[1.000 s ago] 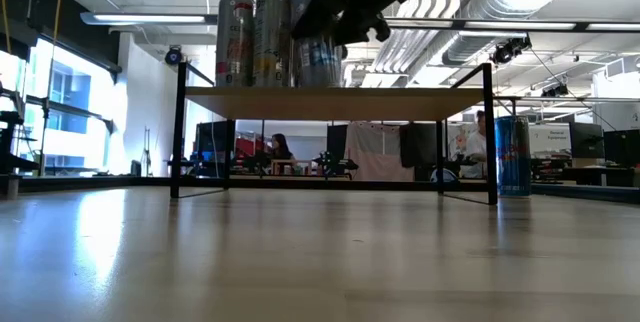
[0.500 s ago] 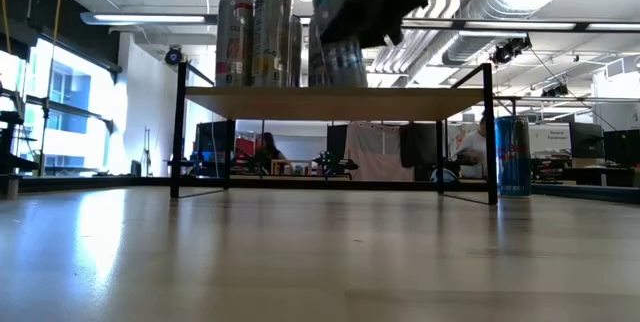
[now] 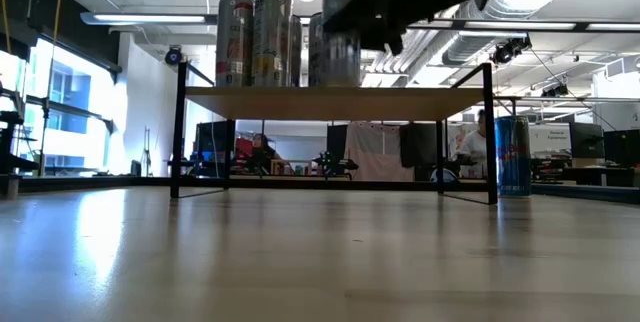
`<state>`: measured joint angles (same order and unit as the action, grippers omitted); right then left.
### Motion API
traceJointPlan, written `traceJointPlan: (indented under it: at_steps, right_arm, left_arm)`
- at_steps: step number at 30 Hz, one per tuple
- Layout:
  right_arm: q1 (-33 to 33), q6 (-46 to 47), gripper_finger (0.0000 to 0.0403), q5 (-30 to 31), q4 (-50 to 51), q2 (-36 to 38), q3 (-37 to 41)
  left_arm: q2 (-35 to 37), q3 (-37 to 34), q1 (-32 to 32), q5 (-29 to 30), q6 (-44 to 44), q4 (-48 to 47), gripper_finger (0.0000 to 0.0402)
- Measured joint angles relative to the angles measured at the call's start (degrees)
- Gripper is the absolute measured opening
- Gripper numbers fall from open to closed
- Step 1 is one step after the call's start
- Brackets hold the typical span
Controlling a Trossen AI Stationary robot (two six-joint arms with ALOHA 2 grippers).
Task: Place canned beverage on shelf
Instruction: Put the white blue soda can on the shelf aligned with the other white blue soda can
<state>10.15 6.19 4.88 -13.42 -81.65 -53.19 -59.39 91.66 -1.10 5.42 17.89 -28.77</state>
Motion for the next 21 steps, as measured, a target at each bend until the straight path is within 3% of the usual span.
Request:
traceJointPlan:
  at_steps: [21]
  right_arm:
    - [1.23,-2.09,0.0247,-4.54,-4.04,-6.84,-3.39]
  left_arm:
    - [-1.43,0.0,0.0,-0.28,0.02,0.59,0.0351]
